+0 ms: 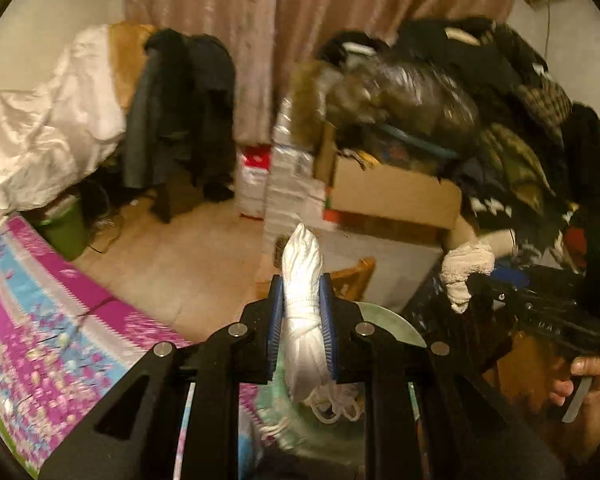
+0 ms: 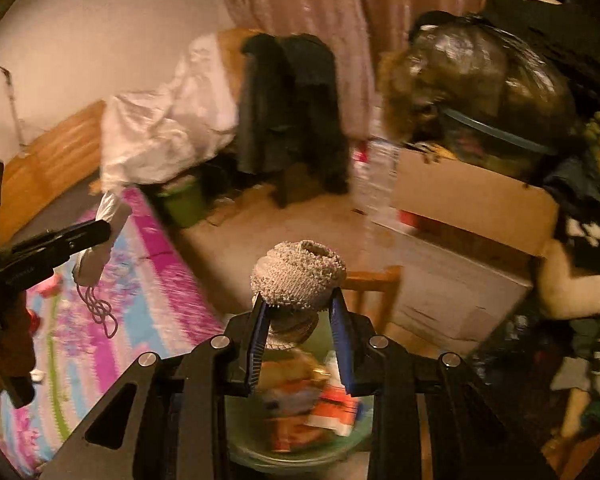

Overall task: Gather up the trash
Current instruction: 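Carry the white rope and knit ball over the green bin with both grippers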

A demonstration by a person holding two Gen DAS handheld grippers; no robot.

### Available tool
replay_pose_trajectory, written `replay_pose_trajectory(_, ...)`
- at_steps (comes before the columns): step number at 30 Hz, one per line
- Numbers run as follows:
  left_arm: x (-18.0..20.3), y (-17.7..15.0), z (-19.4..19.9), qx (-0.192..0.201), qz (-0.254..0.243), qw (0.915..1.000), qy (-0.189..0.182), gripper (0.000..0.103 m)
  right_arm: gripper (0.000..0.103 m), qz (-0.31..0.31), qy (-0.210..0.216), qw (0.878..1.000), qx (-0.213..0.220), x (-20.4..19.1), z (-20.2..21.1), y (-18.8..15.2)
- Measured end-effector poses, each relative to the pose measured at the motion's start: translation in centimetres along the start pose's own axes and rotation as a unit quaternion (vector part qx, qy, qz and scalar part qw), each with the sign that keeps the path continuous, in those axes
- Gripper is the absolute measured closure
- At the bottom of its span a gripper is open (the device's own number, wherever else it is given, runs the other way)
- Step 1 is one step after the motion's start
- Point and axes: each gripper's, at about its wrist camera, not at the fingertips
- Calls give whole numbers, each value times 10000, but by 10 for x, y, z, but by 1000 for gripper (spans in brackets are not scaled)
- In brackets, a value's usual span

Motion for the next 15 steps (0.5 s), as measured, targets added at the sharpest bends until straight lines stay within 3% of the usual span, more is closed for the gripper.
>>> replay_pose_trajectory(6, 30, -12, -51, -542, -143, 9983, -140, 86, 72, -48, -223, 9986, -486, 4, -41, -18)
replay_pose_trajectory(15, 44, -32, -78, -944, -389, 9948, 39, 86, 72, 64, -240, 9958, -881, -1, -72, -42)
Point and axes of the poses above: each gripper's, at about its wrist camera, not at the fingertips, and z roughly against the way its jaws point, x to its right, y to its top, and after that the axes turned 7 degrees about -z, right-handed
